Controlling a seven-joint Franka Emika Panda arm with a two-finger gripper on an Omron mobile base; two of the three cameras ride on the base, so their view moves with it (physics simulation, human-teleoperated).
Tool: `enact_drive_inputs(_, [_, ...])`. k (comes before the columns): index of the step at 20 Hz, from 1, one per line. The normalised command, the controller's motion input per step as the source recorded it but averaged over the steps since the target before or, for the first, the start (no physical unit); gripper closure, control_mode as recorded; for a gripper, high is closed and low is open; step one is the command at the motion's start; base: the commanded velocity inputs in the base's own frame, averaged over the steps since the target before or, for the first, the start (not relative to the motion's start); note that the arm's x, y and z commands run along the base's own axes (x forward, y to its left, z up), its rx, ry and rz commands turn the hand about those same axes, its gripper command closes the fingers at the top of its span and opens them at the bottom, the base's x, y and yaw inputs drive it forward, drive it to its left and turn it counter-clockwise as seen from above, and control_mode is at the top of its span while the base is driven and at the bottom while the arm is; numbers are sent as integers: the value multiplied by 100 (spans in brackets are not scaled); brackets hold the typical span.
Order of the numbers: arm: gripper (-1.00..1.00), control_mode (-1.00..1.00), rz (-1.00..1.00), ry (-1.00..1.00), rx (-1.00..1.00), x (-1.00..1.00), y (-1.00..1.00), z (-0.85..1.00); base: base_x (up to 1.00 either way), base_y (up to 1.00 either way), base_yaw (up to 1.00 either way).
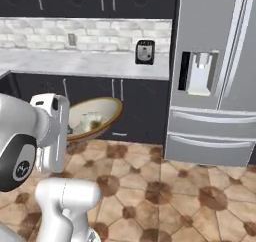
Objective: Pick the garlic from the sink and place it in the bowl. Then pick the bowl and place it in the microwave. Then close the microwave door and press the start button.
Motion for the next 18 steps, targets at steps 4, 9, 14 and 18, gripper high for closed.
enact_drive_inputs(4, [100, 100, 0, 0, 0, 0, 0, 0, 72, -48, -57])
enact_drive_inputs(9, [100, 100, 0, 0, 0, 0, 0, 0, 84, -40, -53])
enact_drive_inputs(14, [100, 100, 0, 0, 0, 0, 0, 0, 78, -36, -55])
enact_drive_inputs(18, [100, 100, 0, 0, 0, 0, 0, 0, 36, -78, -55])
